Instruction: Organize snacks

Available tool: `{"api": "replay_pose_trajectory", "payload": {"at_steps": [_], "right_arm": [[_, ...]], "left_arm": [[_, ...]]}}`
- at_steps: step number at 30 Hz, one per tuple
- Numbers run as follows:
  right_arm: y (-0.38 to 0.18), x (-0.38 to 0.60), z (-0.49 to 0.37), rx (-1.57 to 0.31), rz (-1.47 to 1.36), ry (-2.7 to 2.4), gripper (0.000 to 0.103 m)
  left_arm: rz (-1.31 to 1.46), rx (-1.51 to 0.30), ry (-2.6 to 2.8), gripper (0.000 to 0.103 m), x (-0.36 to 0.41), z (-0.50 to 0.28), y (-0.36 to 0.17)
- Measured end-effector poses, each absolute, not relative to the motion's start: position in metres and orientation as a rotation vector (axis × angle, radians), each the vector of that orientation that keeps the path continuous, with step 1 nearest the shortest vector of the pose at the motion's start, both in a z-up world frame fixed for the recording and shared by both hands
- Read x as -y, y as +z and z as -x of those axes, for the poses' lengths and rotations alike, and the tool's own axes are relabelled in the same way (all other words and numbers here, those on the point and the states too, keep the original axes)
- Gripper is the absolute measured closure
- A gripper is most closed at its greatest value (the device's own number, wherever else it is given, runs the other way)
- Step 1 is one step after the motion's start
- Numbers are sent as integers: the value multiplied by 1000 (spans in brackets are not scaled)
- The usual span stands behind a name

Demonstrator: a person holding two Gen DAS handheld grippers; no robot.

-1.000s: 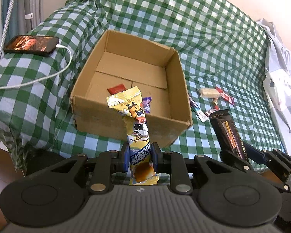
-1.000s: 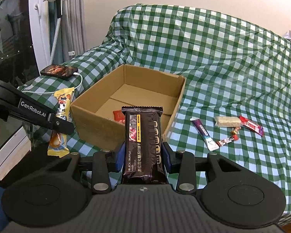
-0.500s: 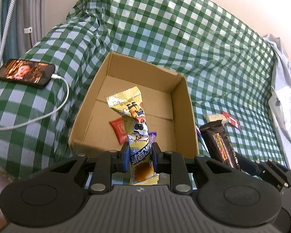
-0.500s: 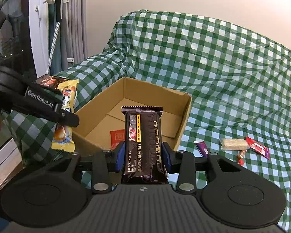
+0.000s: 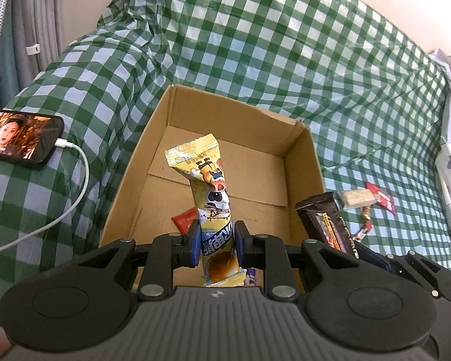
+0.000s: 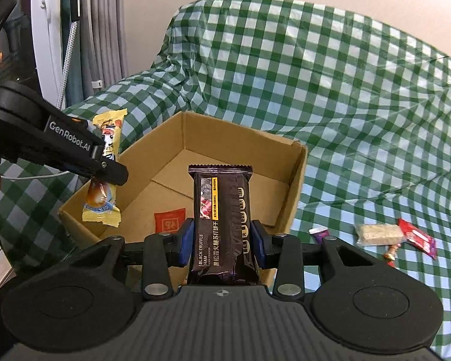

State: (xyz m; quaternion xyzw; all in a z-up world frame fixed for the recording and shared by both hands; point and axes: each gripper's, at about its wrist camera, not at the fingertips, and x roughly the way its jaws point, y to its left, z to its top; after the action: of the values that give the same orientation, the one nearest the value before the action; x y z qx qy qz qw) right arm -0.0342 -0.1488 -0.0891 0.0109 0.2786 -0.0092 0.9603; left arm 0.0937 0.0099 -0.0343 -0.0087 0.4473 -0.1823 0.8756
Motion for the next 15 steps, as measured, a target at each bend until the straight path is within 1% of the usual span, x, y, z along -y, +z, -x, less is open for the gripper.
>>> {"api": "replay_pose_trajectory", "payload": {"at_steps": [15], "right_arm": [[-119, 152, -19, -618, -35, -2, 62]], "left_arm": [[-32, -1002, -329, 78, 3, -137, -81]]}}
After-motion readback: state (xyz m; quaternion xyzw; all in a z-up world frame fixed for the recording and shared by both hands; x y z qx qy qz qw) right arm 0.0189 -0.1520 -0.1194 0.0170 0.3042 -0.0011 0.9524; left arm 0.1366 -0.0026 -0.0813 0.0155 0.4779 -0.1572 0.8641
